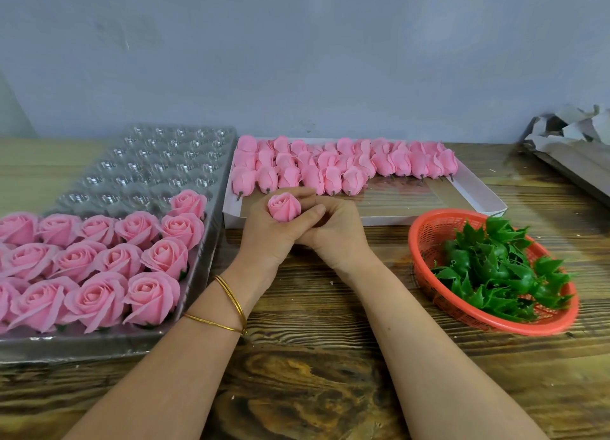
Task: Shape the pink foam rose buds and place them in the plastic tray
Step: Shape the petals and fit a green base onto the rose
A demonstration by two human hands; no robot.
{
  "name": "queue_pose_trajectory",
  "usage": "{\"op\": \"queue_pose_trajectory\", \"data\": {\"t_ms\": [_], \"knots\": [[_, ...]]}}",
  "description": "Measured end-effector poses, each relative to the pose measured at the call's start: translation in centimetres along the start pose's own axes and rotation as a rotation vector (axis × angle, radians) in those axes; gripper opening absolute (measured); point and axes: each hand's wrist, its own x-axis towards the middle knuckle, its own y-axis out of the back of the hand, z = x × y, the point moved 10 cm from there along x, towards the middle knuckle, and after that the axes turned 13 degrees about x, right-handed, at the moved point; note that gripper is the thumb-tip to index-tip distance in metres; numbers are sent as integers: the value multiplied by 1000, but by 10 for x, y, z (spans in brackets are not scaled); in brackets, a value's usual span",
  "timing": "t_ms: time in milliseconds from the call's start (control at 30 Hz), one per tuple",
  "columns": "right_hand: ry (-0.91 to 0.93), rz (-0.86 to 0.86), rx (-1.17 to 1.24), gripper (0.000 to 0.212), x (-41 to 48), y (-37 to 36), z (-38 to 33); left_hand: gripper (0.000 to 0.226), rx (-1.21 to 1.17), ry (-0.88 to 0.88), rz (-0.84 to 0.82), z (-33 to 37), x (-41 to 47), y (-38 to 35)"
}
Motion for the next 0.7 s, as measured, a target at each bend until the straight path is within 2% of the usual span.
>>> {"op": "queue_pose_trajectory", "data": {"t_ms": [167,367,600,700], "knots": [[-22,11,10,37,-1,-2,0,27,-18,-19,5,2,1,-1],[-87,94,47,50,-2,4,8,18,8,-69,-17,6,0,-2],[-73,49,62,49,-2,-2,3,16,-29,-60,71,3,4,6],[-56,105,88,41,0,5,-3,19,-1,-73,175,2,7,18]]}}
